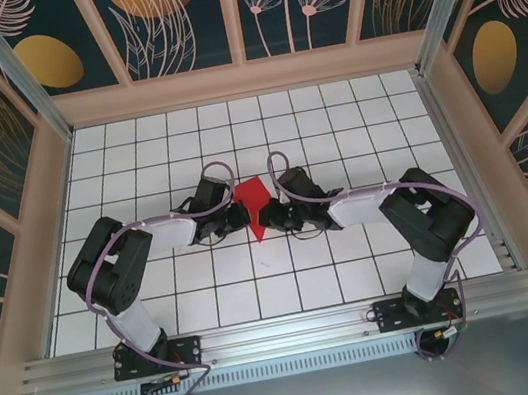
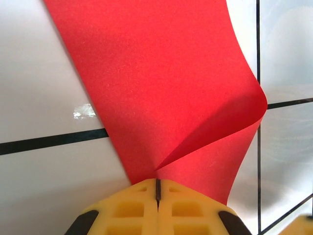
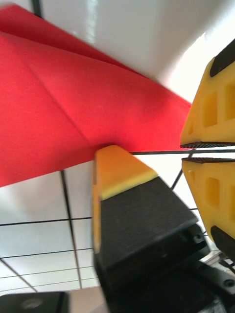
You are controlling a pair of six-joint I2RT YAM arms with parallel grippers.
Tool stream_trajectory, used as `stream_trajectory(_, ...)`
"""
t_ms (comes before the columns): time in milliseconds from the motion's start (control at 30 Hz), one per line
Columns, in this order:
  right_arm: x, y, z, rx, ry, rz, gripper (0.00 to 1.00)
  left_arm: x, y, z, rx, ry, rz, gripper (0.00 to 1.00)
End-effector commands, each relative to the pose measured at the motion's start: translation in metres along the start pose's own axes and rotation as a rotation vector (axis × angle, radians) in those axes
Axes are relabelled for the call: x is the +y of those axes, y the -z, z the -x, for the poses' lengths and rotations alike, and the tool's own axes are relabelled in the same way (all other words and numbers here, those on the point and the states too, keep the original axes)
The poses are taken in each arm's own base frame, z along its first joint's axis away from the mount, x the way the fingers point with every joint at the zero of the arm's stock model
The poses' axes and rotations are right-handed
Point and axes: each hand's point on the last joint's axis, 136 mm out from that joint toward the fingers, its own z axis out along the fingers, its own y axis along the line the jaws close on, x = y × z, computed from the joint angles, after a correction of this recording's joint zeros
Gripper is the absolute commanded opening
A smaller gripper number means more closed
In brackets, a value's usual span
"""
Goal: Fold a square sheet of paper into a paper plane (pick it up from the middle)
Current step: Third fold the triangle at the center of the table.
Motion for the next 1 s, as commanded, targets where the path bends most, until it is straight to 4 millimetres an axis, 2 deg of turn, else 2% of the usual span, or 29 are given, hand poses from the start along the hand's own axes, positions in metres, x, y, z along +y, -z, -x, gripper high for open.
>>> stream_trajectory(0,0.008,-0.001,-0.014,0.038,0.052,0.038,0.17,0.011,-0.004,-0.002,0.009,-0.006,0.055,0.05)
stream_trajectory(400,-0.002,-0.020,-0.029,0.096,0.038,0.035,0.16,0.016,-0.004,-0.003,0.005,-0.003,0.074,0.05)
stream_trajectory(967,-0.010,-0.027,-0.031,0.105,0.027,0.022,0.15,0.014,-0.003,0.000,-0.005,-0.005,0.075,0.06)
